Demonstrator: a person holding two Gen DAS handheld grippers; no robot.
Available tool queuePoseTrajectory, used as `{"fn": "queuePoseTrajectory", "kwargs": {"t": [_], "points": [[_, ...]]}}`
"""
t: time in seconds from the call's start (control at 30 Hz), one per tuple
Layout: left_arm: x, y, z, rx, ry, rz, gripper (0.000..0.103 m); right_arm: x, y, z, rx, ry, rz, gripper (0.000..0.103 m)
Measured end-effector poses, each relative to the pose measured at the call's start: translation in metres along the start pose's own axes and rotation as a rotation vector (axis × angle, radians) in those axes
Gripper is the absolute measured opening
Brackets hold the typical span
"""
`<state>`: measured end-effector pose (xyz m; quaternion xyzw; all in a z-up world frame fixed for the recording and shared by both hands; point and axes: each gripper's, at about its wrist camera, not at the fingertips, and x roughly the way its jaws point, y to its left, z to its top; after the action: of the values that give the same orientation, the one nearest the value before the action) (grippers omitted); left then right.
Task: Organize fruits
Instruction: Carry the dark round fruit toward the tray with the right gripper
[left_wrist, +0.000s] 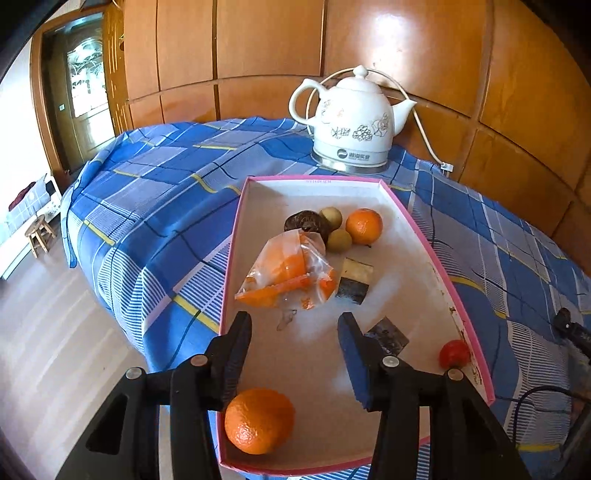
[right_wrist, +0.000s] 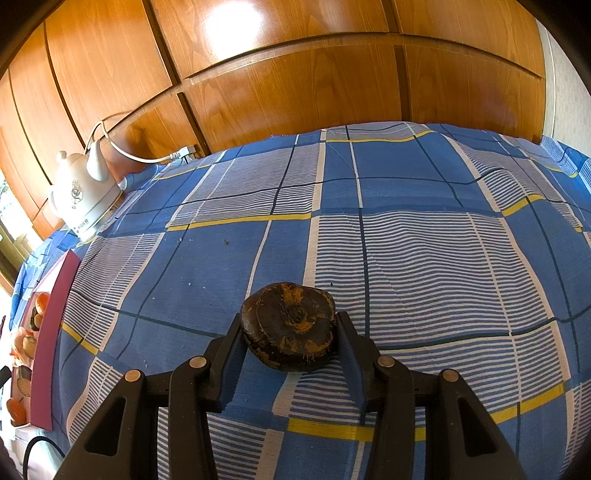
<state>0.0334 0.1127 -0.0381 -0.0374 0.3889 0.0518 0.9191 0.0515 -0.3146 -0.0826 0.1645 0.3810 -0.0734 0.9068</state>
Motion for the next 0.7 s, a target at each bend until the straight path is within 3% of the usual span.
{"fn": "queuePoseTrajectory", "kwargs": {"t": [0.7], "points": [[-0.0104,-0.0048,0.0008,0.018,-0.035,-0.027,0.049,0.0019,0.0074,0.0,-0.044,0.017,-0.043,0.047]]}}
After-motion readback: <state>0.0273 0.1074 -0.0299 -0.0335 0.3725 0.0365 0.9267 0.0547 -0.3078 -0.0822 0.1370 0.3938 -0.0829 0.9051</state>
